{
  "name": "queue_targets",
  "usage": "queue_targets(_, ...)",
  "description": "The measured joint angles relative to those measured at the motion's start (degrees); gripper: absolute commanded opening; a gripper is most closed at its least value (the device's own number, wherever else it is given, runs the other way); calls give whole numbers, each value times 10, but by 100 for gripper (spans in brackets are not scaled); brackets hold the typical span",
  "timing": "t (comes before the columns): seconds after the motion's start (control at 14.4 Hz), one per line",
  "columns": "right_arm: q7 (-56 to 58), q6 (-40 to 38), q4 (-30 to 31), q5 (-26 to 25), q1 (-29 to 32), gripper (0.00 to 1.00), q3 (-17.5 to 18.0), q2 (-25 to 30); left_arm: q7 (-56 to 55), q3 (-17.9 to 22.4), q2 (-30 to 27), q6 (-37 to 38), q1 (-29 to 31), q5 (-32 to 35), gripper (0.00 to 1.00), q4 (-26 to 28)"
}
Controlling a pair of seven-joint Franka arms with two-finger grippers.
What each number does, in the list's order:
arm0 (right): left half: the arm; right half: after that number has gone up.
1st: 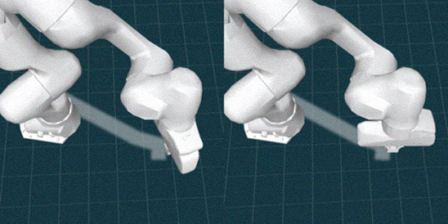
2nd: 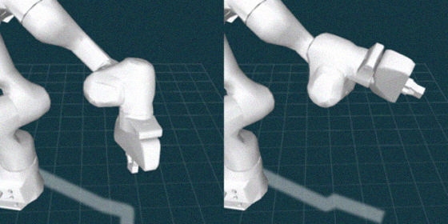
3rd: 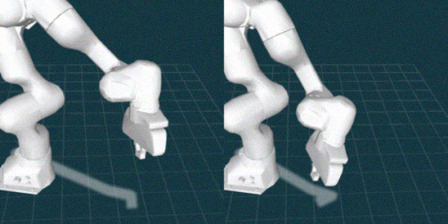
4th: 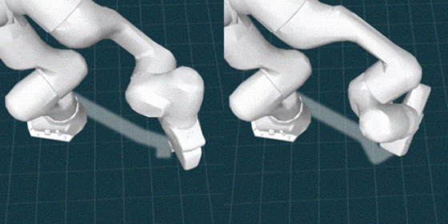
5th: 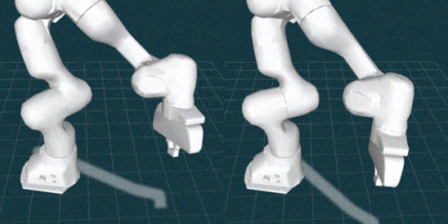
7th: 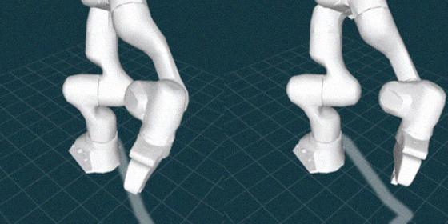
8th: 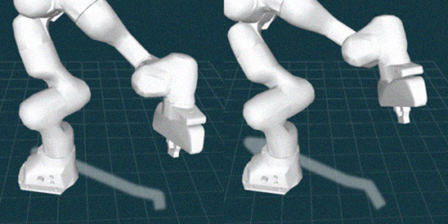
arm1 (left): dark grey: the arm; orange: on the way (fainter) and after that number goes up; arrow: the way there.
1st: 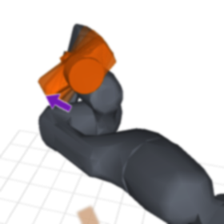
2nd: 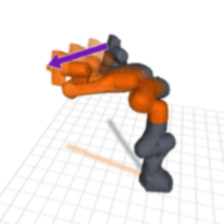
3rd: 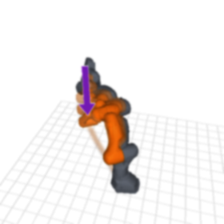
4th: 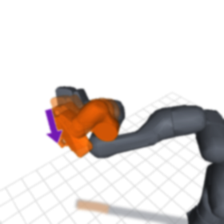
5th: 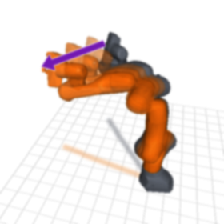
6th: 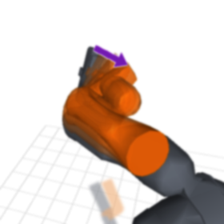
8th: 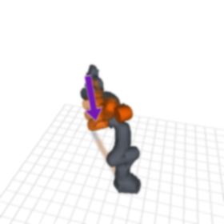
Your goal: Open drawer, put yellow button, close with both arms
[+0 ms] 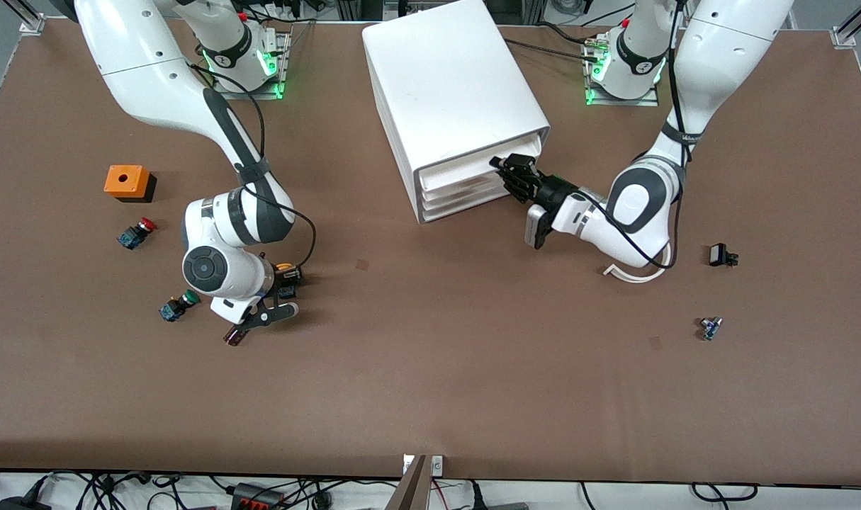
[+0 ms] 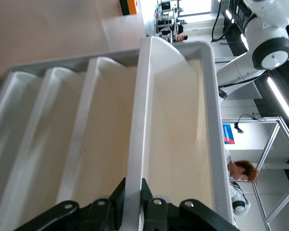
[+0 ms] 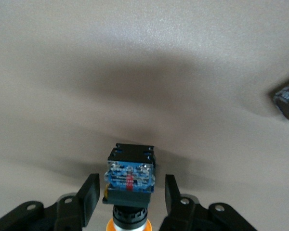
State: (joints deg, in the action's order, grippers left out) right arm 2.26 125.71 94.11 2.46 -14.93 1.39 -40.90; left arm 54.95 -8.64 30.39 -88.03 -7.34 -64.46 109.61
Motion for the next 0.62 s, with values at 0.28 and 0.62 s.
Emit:
queue_targets(0.28,0,0,0,0,0,19,0,-2,-1,3,39,2,27,0,6,-63)
queue_targets(0.62,0,3,-22,0,0,6,0,-1,-1,19,75,3,36,6,100,-135)
